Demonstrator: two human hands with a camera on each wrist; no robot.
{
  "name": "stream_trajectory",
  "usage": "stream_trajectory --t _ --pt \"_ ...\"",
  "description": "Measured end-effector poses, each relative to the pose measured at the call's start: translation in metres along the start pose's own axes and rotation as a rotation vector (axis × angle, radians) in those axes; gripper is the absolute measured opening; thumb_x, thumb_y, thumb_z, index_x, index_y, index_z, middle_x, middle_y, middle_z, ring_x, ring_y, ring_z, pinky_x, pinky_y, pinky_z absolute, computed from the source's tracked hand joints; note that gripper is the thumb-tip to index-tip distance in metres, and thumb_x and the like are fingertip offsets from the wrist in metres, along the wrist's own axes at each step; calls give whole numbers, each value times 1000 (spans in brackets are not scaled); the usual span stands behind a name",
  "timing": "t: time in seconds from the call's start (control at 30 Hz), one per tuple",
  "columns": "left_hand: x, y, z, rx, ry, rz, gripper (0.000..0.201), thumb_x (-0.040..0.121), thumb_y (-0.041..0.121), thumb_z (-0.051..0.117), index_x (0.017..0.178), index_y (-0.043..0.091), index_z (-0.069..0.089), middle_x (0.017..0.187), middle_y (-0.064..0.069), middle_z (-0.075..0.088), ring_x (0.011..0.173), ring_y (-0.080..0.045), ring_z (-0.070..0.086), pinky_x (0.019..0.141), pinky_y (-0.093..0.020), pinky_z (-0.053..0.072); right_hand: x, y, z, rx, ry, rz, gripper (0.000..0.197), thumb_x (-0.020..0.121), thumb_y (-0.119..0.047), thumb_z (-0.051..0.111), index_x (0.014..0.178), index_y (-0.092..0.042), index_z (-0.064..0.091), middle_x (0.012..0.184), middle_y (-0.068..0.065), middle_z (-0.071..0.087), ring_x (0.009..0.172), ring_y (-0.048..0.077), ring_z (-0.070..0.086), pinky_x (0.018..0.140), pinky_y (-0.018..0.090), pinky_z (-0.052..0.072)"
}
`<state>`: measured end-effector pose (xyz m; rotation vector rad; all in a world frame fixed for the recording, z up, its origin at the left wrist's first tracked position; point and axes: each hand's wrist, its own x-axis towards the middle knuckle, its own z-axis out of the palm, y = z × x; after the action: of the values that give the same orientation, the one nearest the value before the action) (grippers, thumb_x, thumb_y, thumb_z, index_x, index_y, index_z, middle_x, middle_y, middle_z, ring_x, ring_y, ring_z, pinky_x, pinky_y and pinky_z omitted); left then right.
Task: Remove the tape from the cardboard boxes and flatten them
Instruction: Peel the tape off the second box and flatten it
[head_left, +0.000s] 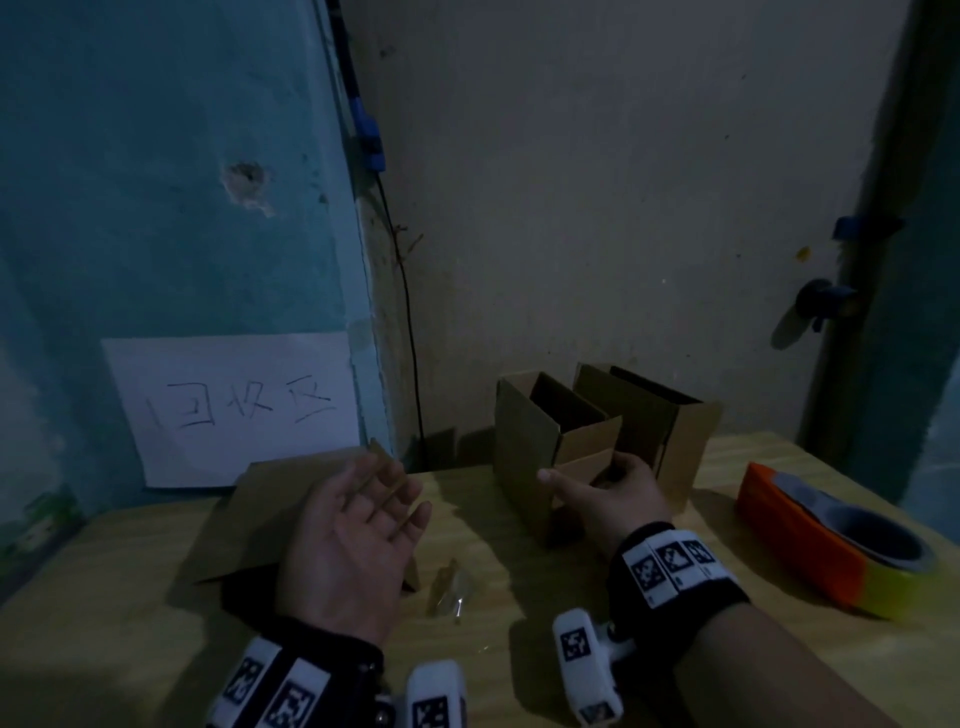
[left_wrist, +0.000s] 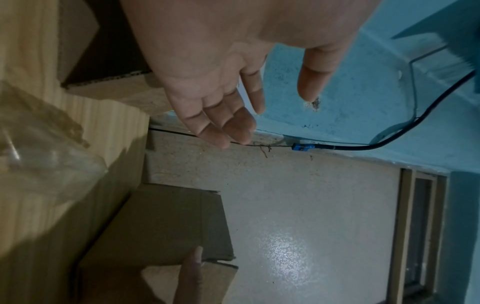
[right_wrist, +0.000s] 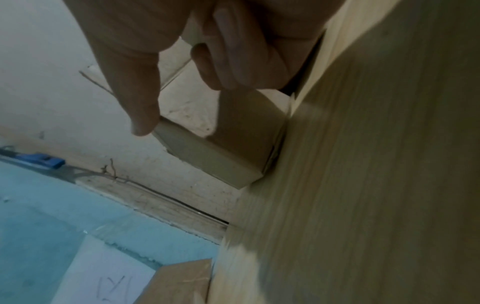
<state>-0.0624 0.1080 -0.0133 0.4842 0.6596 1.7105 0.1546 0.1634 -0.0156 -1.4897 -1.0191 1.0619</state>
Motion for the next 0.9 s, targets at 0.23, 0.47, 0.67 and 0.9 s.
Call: stream_trajectory --t 0.23,0.47,0.67,0.9 --pt "1 0 -1 -18 8 6 30 102 31 53 120 11 67 115 -13 70 111 -31 65 89 -44 50 0 5 -3 89 2 -73 87 65 -56 84 139 -26 48 109 -7 56 99 20 59 76 41 54" --pt "3 3 -3 -36 18 77 38 85 24 64 120 9 66 126 -17 70 120 -33 66 95 -42 51 -2 12 -8 363 -163 -77 98 41 -77 80 120 -21 67 79 3 61 59 20 55 49 27 43" --pt "4 4 -8 149 -39 95 57 76 40 81 126 15 68 132 -14 71 124 -34 66 105 -55 49 -5 16 -15 413 -364 87 78 56 -76 72 119 -31 68 110 11 70 97 34 66 76 48 58" --pt "4 5 -14 322 -144 -97 94 63 42 97 147 31 55 138 -12 68 118 -37 70 88 -58 60 -10 14 -17 305 -428 128 55 71 -69 70 111 -32 63 121 14 62 111 40 59 100 58 45"
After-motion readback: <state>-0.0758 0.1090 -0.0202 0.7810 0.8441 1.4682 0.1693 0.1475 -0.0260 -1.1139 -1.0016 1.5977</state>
